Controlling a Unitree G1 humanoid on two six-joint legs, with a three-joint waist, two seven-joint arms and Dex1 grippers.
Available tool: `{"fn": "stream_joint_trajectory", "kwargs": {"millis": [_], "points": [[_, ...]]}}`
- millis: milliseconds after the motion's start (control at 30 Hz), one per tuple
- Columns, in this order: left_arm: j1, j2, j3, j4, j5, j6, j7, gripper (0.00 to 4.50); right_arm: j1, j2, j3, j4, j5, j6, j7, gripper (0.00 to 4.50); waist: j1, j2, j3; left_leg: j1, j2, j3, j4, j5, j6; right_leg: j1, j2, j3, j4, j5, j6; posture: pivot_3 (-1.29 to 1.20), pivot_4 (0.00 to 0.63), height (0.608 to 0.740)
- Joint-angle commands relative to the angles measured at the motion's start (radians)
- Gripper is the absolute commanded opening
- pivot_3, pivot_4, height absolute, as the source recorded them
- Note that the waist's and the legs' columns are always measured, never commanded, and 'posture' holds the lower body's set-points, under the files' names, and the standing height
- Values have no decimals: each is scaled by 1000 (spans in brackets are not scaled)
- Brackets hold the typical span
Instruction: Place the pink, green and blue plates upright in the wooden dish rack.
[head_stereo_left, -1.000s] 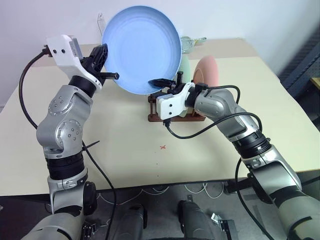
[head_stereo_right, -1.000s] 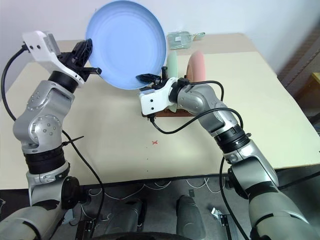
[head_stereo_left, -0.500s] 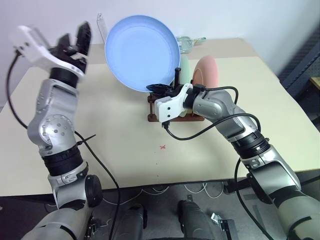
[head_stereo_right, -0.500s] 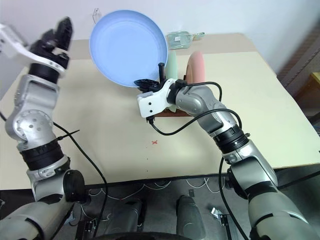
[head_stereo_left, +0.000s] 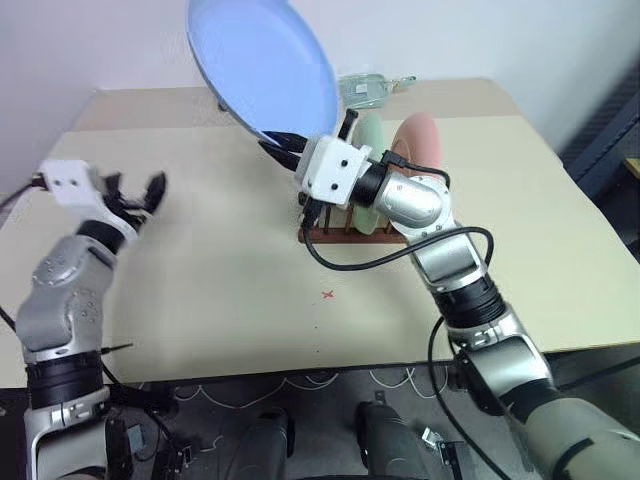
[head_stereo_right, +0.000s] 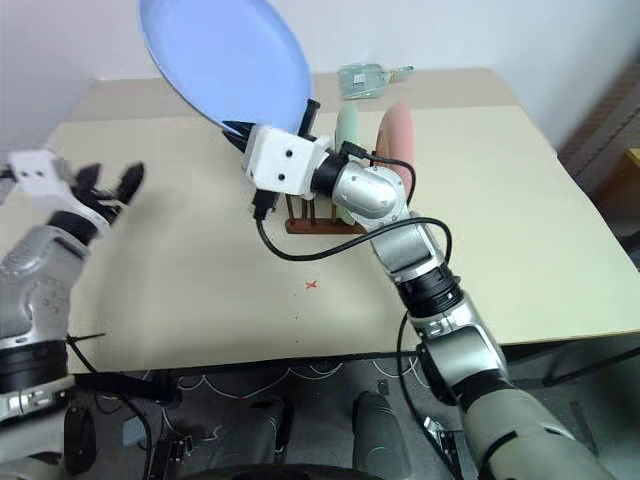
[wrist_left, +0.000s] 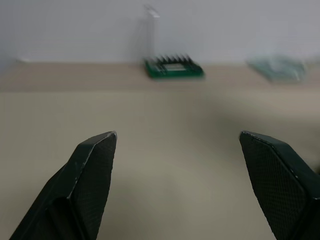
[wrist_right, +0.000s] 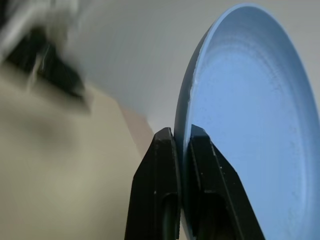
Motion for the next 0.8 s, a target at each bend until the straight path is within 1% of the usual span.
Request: {"fn": "stream_joint_trajectory", "kwargs": {"millis": [33,167,300,400,533,800], "points": [[29,19,-61,-79,29,-30,-88,4005,7,50,-94,-95,154,204,-27,0,1,0,0,0,0,0,0,0,0,0,0,0,0,0,0,0,150,740],[54,1,-71,-70,31,-42,-125,4005,47,115,-152,-178,314,441,-69,0,-3,1,0,0,0,-1,-1,0,0,-1,0,0,1,0,0,0,150,740],[56,-13,-62,-72,16,-40,-155,4005,74,175,-190,-230,418,580,-132,0,-4,2,1,0,1,-1,-2,0,0,-3,0,0,2,0,0,0,150,740],[73,-5,-80,-78,31,-35,-185,4005,84,241,-250,-246,515,669,-206,0,-4,2,1,0,1,0,-2,0,0,-3,0,0,2,0,0,0,150,740],[82,-12,-81,-93,34,-37,-203,4005,73,260,-286,-246,567,703,-257,0,0,2,1,0,0,0,-2,0,0,-3,0,0,2,0,0,0,150,740],[93,-24,-88,-126,37,-21,-196,4005,68,259,-311,-223,574,687,-346,0,-3,2,1,0,0,0,-2,0,0,-3,0,0,2,0,0,0,150,740]]}}
